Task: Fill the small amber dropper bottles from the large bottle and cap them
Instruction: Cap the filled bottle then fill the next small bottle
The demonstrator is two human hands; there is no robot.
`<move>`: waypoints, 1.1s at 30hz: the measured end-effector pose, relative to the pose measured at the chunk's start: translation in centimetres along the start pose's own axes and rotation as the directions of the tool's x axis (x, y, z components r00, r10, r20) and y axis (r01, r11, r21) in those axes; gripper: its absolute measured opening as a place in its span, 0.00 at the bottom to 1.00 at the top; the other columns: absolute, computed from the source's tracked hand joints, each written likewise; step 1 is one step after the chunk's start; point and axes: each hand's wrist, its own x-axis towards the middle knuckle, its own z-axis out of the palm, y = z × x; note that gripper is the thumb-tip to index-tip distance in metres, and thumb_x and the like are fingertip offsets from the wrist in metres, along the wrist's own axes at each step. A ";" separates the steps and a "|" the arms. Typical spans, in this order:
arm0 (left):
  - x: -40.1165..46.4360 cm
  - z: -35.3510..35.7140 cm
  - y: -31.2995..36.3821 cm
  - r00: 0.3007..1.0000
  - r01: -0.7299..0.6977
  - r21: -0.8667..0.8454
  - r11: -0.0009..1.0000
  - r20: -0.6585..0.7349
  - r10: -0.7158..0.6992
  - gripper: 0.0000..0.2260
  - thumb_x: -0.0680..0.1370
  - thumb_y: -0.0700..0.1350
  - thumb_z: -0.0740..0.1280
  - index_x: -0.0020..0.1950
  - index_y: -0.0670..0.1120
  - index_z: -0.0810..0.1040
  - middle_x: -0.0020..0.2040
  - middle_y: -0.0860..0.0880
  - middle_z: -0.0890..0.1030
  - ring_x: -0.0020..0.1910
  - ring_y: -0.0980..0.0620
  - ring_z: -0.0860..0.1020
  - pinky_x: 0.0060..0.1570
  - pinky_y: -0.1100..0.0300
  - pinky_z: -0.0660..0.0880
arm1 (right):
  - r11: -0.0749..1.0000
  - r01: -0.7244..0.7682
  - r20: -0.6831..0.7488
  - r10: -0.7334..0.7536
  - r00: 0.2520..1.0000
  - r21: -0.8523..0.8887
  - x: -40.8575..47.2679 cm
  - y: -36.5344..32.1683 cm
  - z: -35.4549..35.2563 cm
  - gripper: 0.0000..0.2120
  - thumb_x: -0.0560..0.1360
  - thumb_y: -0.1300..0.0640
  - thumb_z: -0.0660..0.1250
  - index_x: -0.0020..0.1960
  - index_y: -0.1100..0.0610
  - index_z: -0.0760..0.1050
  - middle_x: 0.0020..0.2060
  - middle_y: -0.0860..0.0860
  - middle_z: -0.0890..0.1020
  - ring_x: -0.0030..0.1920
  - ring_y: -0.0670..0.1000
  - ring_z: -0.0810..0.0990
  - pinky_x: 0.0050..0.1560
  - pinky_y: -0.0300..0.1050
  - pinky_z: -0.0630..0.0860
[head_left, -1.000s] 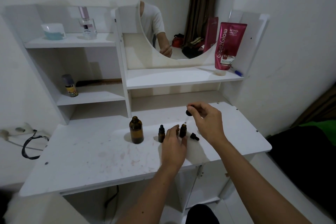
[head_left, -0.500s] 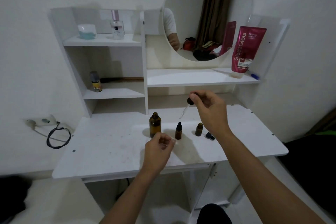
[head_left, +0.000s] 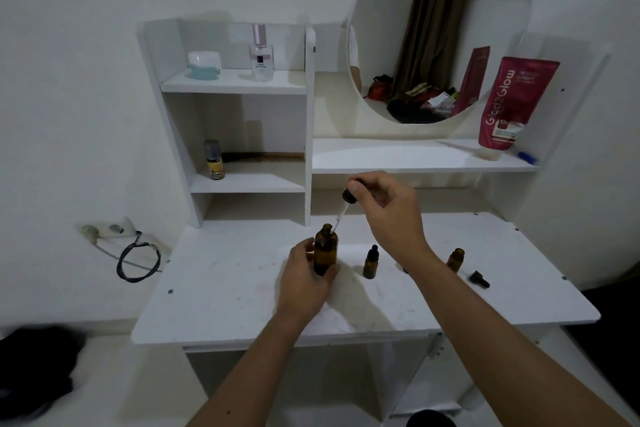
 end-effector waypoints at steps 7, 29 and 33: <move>0.2 0.1 -0.4 1.000 -0.018 0.064 0.998 -0.014 0.019 0.21 0.76 0.56 0.74 0.66 0.54 0.74 0.59 0.56 0.81 0.56 0.53 0.80 0.60 0.49 0.80 | 0.996 -0.001 0.059 0.006 0.998 -0.086 -0.4 1.3 1.1 0.05 0.79 0.59 0.74 0.54 0.55 0.85 0.46 0.46 0.88 0.48 0.43 0.87 0.56 0.37 0.82; -0.2 0.0 -0.3 0.998 -0.049 0.108 0.993 -0.026 0.052 0.20 0.76 0.56 0.73 0.65 0.54 0.74 0.59 0.56 0.80 0.56 0.53 0.79 0.59 0.50 0.79 | 0.989 0.042 0.096 -0.029 0.995 -0.144 0.5 2.3 2.1 0.05 0.79 0.58 0.73 0.54 0.55 0.85 0.45 0.45 0.88 0.48 0.43 0.87 0.56 0.38 0.82; -0.2 0.1 -0.3 0.999 -0.037 0.090 0.995 -0.023 0.039 0.20 0.77 0.55 0.73 0.66 0.55 0.74 0.60 0.56 0.80 0.57 0.53 0.79 0.61 0.53 0.79 | 0.977 0.029 0.144 0.001 0.990 -0.212 0.1 3.1 2.7 0.02 0.79 0.58 0.74 0.51 0.53 0.85 0.43 0.41 0.86 0.47 0.41 0.85 0.52 0.29 0.79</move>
